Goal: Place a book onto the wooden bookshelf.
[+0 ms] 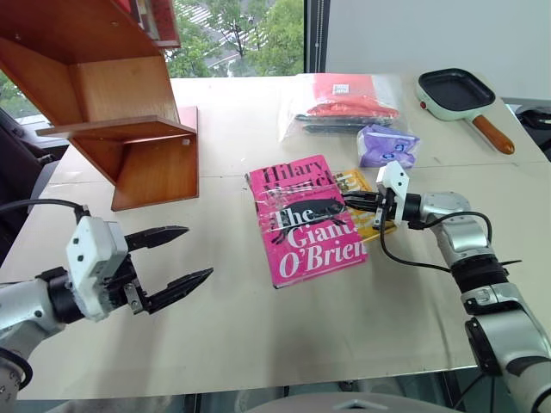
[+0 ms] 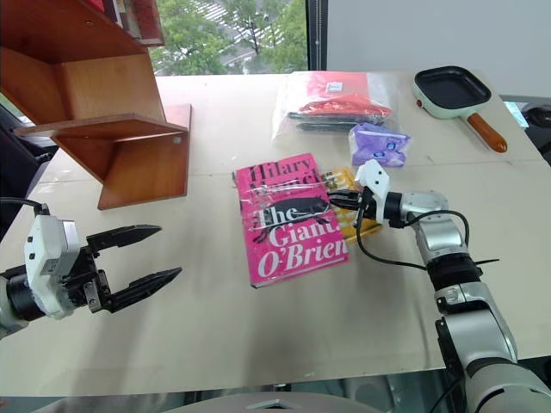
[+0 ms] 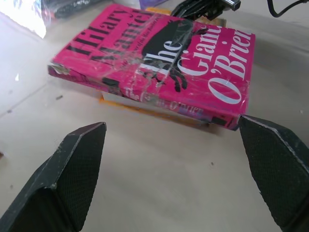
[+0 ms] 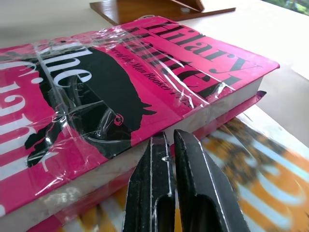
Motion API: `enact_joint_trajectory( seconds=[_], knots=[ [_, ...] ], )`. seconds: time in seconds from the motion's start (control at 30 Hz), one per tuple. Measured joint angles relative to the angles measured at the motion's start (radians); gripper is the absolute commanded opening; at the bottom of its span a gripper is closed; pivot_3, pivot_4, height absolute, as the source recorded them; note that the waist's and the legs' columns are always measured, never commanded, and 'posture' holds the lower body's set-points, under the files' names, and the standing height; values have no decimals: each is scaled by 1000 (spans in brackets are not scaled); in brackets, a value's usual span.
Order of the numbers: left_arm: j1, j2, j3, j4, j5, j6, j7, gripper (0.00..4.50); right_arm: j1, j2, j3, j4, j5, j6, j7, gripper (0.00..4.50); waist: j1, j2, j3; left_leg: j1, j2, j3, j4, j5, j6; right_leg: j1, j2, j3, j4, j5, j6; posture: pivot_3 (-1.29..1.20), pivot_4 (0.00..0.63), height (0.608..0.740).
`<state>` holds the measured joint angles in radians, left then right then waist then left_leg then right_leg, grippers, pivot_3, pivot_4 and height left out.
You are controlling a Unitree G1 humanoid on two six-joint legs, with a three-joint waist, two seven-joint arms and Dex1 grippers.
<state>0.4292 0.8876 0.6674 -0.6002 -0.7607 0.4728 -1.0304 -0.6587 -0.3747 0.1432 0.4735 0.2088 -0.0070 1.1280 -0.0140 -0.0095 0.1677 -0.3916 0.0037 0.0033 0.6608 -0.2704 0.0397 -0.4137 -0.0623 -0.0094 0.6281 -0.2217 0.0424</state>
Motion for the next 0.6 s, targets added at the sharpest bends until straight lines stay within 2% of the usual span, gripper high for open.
enact_joint_trajectory(
  seconds=[0.2,0.43,0.47,0.57,0.6],
  knots=[
    [20,-1,30,-4,1,10,-13,4500,-4,54,29,0,-12,0,-2,31,-1,0,0,0,0,-1,0,0,0,0,0,0,1,-1,-3,0,150,740],
    [35,-38,33,-17,3,15,-5,4500,-23,54,33,0,-24,0,-21,31,-1,0,0,0,0,-2,0,0,-1,0,0,0,1,-1,-4,0,150,740],
    [21,-101,29,-15,-11,20,45,4500,-23,25,14,-15,-8,11,-14,31,1,2,1,0,0,-3,0,0,0,0,-1,1,1,-1,-4,0,150,740],
    [2,-184,-34,42,-16,77,149,4500,24,-67,-43,-107,44,50,23,31,10,2,1,-2,-2,-5,0,0,1,0,-3,-1,1,1,0,0,150,740],
    [-16,-194,-76,85,-24,116,169,4500,55,-109,-63,-158,65,72,35,267,16,2,1,-2,-2,-6,0,-1,1,0,-3,-2,1,1,0,0,150,740]
  ],
)
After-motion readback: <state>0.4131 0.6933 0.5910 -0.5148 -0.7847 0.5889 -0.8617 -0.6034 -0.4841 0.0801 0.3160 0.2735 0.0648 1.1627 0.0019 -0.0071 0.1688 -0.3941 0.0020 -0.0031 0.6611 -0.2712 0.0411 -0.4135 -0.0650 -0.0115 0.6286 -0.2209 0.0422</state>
